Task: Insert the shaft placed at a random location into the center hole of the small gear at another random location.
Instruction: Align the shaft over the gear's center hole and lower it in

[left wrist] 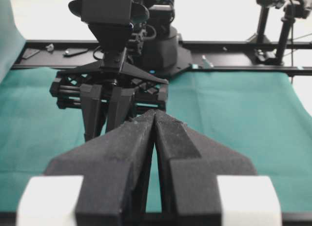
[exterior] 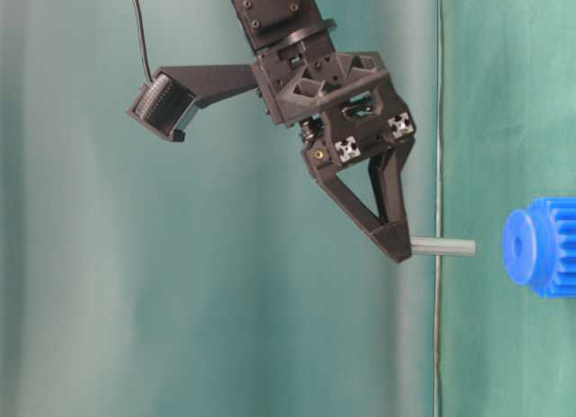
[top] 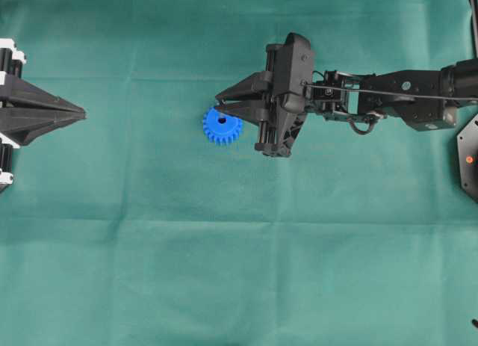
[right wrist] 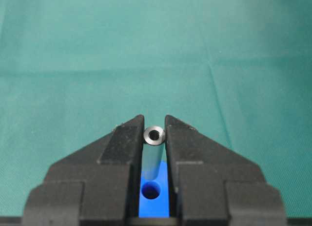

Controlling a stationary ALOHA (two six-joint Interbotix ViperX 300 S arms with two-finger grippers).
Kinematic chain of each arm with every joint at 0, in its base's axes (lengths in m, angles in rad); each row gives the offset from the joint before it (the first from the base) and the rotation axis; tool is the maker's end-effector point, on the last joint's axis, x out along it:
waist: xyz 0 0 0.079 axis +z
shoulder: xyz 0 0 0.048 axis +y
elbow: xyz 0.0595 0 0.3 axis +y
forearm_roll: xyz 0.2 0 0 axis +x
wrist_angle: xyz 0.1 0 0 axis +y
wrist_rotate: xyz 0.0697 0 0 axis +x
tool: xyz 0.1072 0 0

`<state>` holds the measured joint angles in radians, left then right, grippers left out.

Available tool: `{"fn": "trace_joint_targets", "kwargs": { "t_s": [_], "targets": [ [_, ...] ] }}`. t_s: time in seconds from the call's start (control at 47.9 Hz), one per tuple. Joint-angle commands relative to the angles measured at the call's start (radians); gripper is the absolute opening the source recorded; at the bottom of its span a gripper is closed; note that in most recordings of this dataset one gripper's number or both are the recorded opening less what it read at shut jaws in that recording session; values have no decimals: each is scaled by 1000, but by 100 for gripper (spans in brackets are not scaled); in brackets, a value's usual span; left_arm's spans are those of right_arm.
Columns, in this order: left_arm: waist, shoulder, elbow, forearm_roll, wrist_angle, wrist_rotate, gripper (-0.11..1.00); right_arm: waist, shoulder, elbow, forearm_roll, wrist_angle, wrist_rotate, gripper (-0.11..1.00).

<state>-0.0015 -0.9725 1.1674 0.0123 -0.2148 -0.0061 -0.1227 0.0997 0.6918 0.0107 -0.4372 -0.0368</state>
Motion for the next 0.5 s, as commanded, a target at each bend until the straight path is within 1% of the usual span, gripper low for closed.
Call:
{"fn": "trace_joint_targets", "kwargs": {
  "t_s": [0.0,0.334,0.48],
  "targets": [
    [-2,8,-17,2,-5,-3,0,2,-8,-20,3,-5,-5,13],
    [-2,8,-17,2,-5,-2,0,2,60,-25,8,-49,-3,13],
    [-2,8,-17,2,-5,-2,0,2,74,-25,12,-51,-3,13]
  ]
}}
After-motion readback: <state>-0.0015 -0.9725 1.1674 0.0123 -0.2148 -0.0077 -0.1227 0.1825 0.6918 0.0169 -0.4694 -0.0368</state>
